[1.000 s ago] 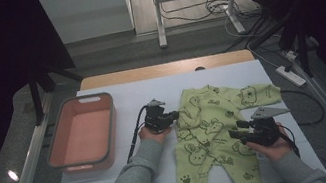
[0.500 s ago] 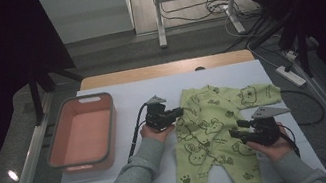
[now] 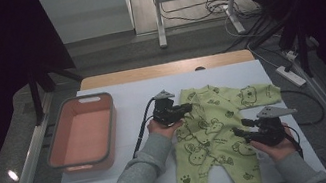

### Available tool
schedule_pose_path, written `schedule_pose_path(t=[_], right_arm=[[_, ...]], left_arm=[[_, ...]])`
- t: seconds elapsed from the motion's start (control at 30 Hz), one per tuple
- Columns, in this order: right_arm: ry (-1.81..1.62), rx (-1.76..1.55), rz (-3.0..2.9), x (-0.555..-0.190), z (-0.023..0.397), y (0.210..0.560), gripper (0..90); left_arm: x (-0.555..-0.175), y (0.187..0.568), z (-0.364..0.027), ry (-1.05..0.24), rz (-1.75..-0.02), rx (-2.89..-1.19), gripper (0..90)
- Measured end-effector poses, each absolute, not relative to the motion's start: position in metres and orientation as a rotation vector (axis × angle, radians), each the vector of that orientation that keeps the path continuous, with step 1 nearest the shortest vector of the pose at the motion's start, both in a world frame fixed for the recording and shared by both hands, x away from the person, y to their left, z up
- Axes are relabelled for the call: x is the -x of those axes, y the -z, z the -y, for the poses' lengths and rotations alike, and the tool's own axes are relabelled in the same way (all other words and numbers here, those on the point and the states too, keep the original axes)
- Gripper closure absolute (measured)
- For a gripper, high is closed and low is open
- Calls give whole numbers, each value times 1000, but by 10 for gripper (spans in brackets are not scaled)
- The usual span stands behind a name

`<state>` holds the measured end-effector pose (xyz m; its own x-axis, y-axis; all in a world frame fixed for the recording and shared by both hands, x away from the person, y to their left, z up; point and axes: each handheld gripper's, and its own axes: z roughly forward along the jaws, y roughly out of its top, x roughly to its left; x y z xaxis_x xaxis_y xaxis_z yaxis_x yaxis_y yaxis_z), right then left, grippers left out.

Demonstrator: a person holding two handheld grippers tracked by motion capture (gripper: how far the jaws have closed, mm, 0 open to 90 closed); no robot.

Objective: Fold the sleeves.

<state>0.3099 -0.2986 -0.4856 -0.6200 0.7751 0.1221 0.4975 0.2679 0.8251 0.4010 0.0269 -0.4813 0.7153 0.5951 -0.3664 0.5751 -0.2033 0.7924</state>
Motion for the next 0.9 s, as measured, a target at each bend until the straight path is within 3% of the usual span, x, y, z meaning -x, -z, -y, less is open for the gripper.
schedule_pose_path(t=[0.9], right_arm=[[-1300, -1205, -2197, -306, 311, 485, 454]], left_arm=[[-416, 487, 23, 4, -882, -1951, 836]])
